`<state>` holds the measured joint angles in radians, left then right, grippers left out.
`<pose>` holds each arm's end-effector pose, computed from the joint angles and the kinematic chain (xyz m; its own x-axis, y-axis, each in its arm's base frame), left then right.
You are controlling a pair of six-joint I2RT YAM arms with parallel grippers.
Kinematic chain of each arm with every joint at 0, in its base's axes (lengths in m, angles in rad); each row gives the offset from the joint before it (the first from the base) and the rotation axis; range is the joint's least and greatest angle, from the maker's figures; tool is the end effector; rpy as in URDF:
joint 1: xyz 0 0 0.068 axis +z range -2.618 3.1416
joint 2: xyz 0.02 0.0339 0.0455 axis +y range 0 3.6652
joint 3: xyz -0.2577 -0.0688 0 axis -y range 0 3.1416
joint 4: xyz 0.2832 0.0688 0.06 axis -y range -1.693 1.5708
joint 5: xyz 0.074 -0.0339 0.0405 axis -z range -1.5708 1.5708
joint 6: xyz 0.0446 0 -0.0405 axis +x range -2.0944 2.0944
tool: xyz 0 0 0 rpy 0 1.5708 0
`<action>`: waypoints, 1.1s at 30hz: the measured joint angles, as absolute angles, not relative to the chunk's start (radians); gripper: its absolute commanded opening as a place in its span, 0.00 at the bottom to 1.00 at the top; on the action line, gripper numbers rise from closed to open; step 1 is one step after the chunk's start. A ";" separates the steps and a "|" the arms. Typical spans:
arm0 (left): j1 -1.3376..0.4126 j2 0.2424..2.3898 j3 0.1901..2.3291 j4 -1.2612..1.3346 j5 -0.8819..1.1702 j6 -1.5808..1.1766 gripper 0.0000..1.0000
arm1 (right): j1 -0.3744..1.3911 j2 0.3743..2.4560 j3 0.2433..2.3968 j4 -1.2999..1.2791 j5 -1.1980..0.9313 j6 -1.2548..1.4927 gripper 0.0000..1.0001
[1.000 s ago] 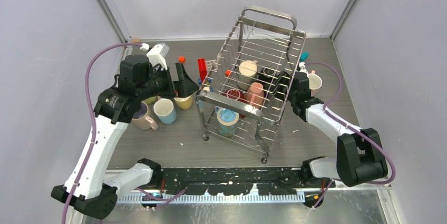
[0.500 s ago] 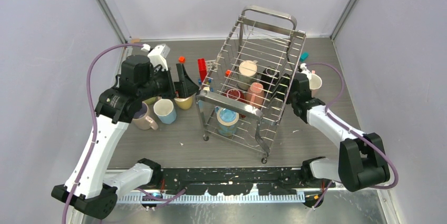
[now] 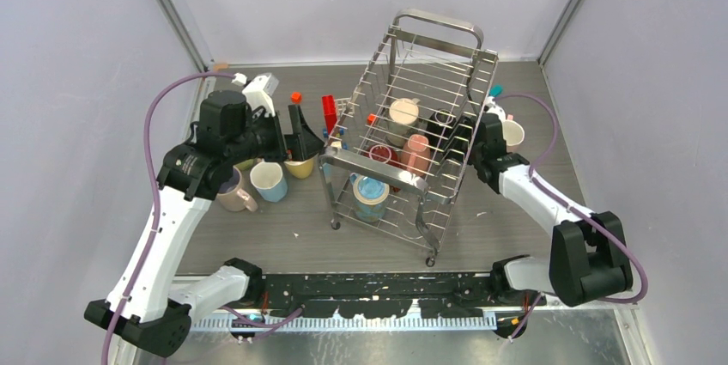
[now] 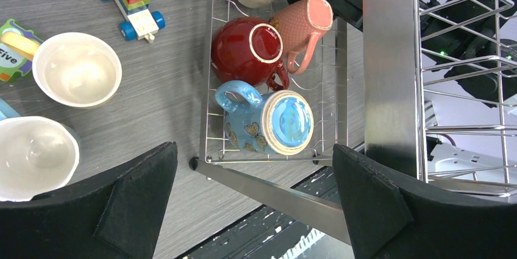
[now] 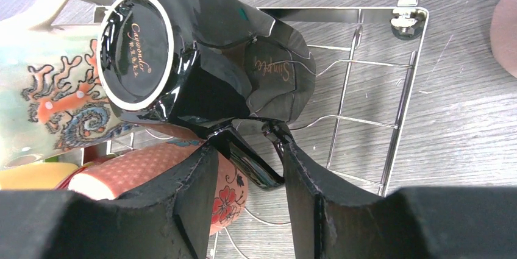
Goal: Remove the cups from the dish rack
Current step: Unload the cup from the dish rack.
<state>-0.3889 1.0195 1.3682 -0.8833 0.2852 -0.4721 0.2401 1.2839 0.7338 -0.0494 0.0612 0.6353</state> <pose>0.2092 -0.0993 0.4267 -0.6872 -0.1900 -0.7012 0.3092 0.7969 -0.5190 0.3092 0.0729 0.1969 -0.5529 0.4744 -0.6850 0.1737 0.8696 0.4622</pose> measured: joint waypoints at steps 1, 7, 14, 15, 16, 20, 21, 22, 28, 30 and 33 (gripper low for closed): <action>-0.389 1.020 1.368 -0.883 0.286 -0.472 1.00 | 0.240 1.290 0.736 -0.049 0.060 0.632 0.47; -0.389 1.020 1.368 -0.879 0.290 -0.473 1.00 | 0.253 1.305 0.738 -0.033 0.055 0.624 0.43; -0.389 1.021 1.364 -0.878 0.293 -0.473 1.00 | 0.262 1.296 0.738 -0.040 0.060 0.604 0.39; -0.389 1.021 1.362 -0.878 0.293 -0.474 1.00 | 0.262 1.293 0.738 -0.045 0.062 0.601 0.38; -0.389 1.021 1.361 -0.875 0.294 -0.475 1.00 | 0.262 1.287 0.738 -0.053 0.065 0.598 0.38; -0.389 1.022 1.355 -0.871 0.298 -0.483 1.00 | 0.262 1.255 0.737 -0.095 0.078 0.590 0.38; -0.389 1.022 1.354 -0.871 0.299 -0.485 1.00 | 0.262 1.247 0.737 -0.105 0.081 0.588 0.37; -0.389 1.022 1.353 -0.870 0.299 -0.487 1.00 | 0.263 1.238 0.737 -0.113 0.084 0.586 0.37; -0.389 1.022 1.351 -0.865 0.300 -0.490 1.00 | 0.268 1.178 0.737 -0.158 0.097 0.581 0.38; -0.389 1.021 1.351 -0.864 0.300 -0.490 1.00 | 0.270 1.168 0.737 -0.165 0.104 0.578 0.38; -0.389 1.021 1.349 -0.864 0.300 -0.490 1.00 | 0.273 1.168 0.737 -0.173 0.112 0.572 0.40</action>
<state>-0.3889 1.0214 1.3491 -0.8639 0.3000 -0.4904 0.2729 1.1675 0.7368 -0.1730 0.1116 0.5724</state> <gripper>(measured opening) 0.996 0.383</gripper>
